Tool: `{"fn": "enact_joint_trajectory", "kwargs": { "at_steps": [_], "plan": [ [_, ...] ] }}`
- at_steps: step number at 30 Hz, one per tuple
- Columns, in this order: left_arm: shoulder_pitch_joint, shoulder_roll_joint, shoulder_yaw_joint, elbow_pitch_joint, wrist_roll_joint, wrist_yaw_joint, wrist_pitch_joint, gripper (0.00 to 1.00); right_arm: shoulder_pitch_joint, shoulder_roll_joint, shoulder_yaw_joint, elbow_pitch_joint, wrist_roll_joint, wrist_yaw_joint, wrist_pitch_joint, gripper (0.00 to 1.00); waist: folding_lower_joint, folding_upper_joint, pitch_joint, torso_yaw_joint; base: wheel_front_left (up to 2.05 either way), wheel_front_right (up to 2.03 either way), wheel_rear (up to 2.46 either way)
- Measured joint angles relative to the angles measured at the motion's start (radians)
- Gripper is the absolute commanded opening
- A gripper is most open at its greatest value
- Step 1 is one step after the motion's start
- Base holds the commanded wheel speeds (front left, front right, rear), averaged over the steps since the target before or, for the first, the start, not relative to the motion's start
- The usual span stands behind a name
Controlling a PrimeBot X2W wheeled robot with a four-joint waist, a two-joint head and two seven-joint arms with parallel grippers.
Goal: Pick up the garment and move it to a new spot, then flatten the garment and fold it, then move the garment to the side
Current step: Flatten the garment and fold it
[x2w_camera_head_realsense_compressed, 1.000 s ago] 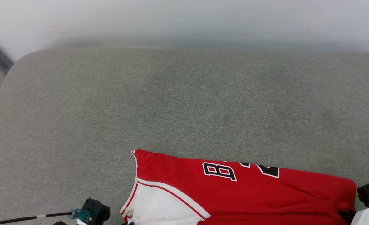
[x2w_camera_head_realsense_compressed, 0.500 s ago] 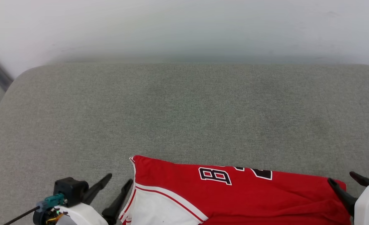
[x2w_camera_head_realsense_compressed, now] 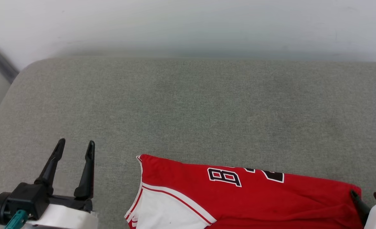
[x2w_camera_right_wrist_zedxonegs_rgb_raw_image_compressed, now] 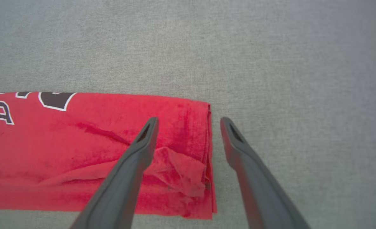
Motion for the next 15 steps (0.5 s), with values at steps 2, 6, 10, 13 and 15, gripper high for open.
{"fn": "enact_joint_trajectory", "kwargs": {
  "at_steps": [2,6,10,13,15],
  "plan": [
    [0.030,-0.041,0.061,-0.002,0.032,-0.034,0.000,1.00,0.000,0.049,-0.028,0.018,-0.002,0.000,0.007,1.00,0.0000,0.0000,0.006,0.004,0.00,0.00,0.00],
    [0.062,-0.113,0.154,0.009,0.082,-0.114,0.000,1.00,0.003,0.099,-0.072,0.069,-0.024,0.000,0.012,1.00,0.0000,0.0000,0.018,0.015,0.00,0.00,0.00],
    [0.068,-0.171,0.212,0.027,0.122,-0.191,0.000,1.00,0.003,0.125,-0.109,0.138,-0.049,0.000,0.002,1.00,0.0000,0.0000,0.030,0.024,0.00,0.00,0.00],
    [0.069,-0.208,0.245,0.039,0.150,-0.239,0.000,1.00,0.000,0.138,-0.125,0.179,-0.053,0.000,-0.013,1.00,0.0000,0.0000,0.041,0.030,0.00,0.00,0.00],
    [0.068,-0.232,0.266,0.049,0.167,-0.265,0.000,1.00,-0.005,0.143,-0.127,0.197,-0.053,0.000,-0.022,1.00,0.0000,0.0000,0.049,0.033,0.00,0.00,0.00]
  ]
}}
